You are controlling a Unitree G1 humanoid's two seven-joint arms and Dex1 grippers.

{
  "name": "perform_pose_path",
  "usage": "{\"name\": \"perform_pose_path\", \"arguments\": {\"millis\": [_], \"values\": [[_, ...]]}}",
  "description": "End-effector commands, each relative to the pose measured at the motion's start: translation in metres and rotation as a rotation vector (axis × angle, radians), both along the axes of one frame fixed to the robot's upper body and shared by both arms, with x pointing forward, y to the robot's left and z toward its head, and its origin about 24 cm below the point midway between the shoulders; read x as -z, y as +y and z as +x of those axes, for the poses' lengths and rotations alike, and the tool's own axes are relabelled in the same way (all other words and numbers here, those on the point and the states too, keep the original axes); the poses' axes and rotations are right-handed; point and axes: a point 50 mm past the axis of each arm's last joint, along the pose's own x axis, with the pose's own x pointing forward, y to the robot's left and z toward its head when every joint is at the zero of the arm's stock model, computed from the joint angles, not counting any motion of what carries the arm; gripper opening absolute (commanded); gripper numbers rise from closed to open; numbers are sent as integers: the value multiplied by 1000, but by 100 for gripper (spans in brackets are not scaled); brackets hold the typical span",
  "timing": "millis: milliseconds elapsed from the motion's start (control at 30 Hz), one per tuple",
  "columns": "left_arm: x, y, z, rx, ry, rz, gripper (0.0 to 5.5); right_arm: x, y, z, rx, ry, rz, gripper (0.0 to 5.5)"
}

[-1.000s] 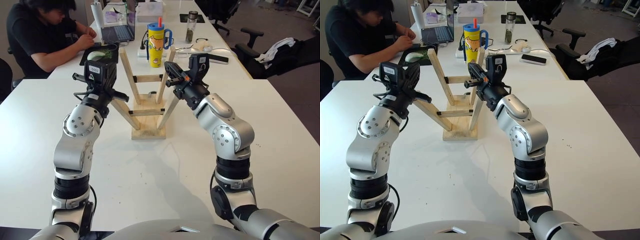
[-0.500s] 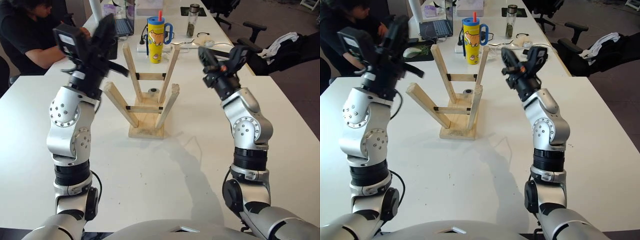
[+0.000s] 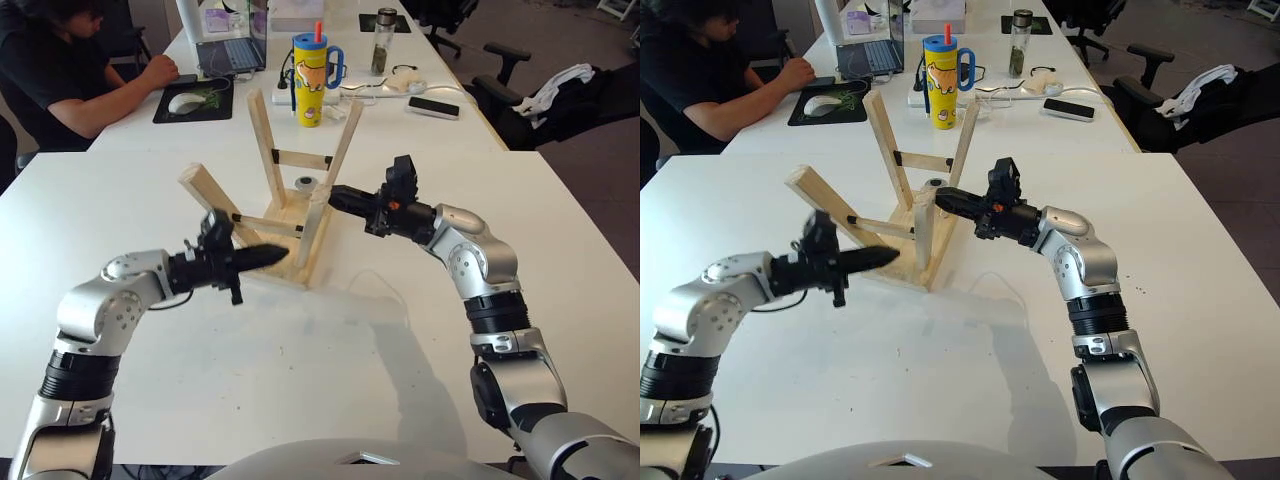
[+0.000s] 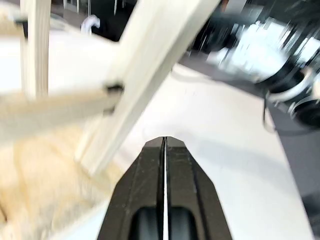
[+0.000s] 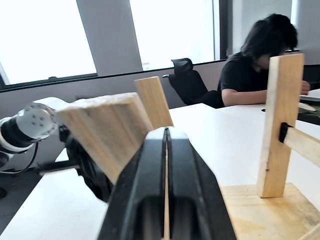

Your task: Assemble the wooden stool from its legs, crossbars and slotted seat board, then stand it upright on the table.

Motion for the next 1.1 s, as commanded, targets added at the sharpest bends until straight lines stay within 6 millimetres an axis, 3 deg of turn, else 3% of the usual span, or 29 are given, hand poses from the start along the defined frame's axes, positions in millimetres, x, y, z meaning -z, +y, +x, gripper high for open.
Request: {"name": "perform_pose_path", "arguments": {"millis": [33, 333, 533, 667, 767, 833, 933, 1100], "values": [[38, 34, -15, 19, 98, 310, 3, -2, 36, -13, -122, -47, -5, 0], [42, 58, 10, -119, -39, 462, 3, 27, 83, -39, -169, -22, -47, 0], [49, 48, 11, -92, -52, 451, 3, 40, 97, -47, -69, 23, -63, 0], [51, 40, 13, -89, -70, 437, 3, 59, 82, -50, 14, 92, -115, 0], [52, 40, 15, -99, -79, 452, 3, 86, 45, -55, 88, 162, -250, 0], [53, 42, 13, -111, -74, 450, 3, 92, 20, -48, 172, 171, -285, 0], [55, 43, 11, -117, -64, 453, 3, 71, 14, -30, 241, 87, -246, 0], [57, 45, 15, -121, -63, 470, 3, 20, 52, -11, 245, -86, -65, 0]]}}
